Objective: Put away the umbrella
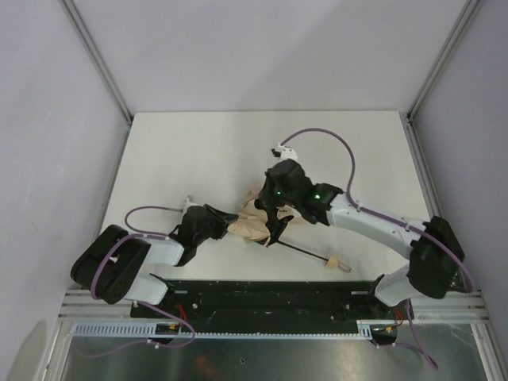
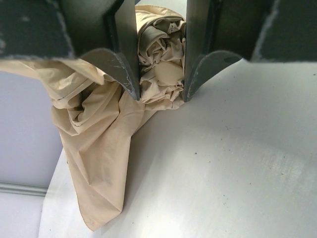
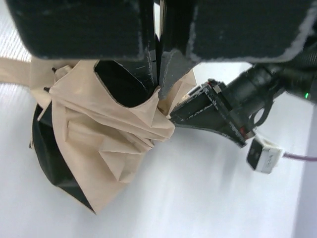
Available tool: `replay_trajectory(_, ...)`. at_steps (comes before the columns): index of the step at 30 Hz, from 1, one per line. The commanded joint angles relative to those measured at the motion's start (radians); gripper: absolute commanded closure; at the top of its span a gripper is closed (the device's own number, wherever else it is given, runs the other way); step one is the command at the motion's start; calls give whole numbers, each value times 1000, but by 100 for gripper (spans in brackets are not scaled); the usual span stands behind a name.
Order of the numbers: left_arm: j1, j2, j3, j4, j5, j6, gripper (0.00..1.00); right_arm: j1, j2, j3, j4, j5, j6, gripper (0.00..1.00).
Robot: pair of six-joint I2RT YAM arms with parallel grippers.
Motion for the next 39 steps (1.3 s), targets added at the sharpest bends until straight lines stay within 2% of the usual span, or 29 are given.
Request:
replay_trajectory(1, -6, -13, -29, -54, -54, 55, 100, -53, -117, -239, 399, -358, -177, 99)
replay_trajectory(4, -6, -23, -29, -54, -60, 59, 100, -91, -170, -382, 526, -436, -177, 91)
replay_trajectory(10, -6, -19, -25, -54, -60, 57, 100, -88, -194, -515, 593, -421, -173, 91)
replay_trajectory(12, -6, -18, -26, -55, -61, 57, 100, -77, -214, -535, 547, -340, -170, 91)
replay_trajectory(17, -6, -21, -28, -54, -64, 57, 100, -77, -238, -518, 235, 22, -87, 87)
replay_trajectory(18, -6, -20, -28, -54, -65, 58, 100, -80, -241, -515, 191, 52, -73, 85)
replay_trajectory(19, -6, -19, -28, -55, -65, 56, 100, -86, -243, -513, 163, 60, -68, 77)
replay_trajectory(22, -6, -17, -23, -55, -63, 56, 100, -103, -244, -504, 195, -75, -136, 55)
replay_trajectory(25, -6, -17, -20, -54, -62, 59, 100, -106, -244, -445, 149, -151, -184, 46)
replay_trajectory(29, -6, -35, -27, -55, -70, 65, 100, -101, -276, -298, -3, -128, -211, 46)
replay_trajectory(32, -6, -40, -29, -55, -71, 65, 100, -109, -291, -201, -77, -149, -150, 45)
replay_trajectory(36, -6, -46, -29, -54, -71, 66, 100, -113, -293, -124, -32, -242, -94, 45)
replay_trajectory(39, -6, -49, -29, -55, -72, 66, 100, -101, -259, -102, 86, -331, -77, 55)
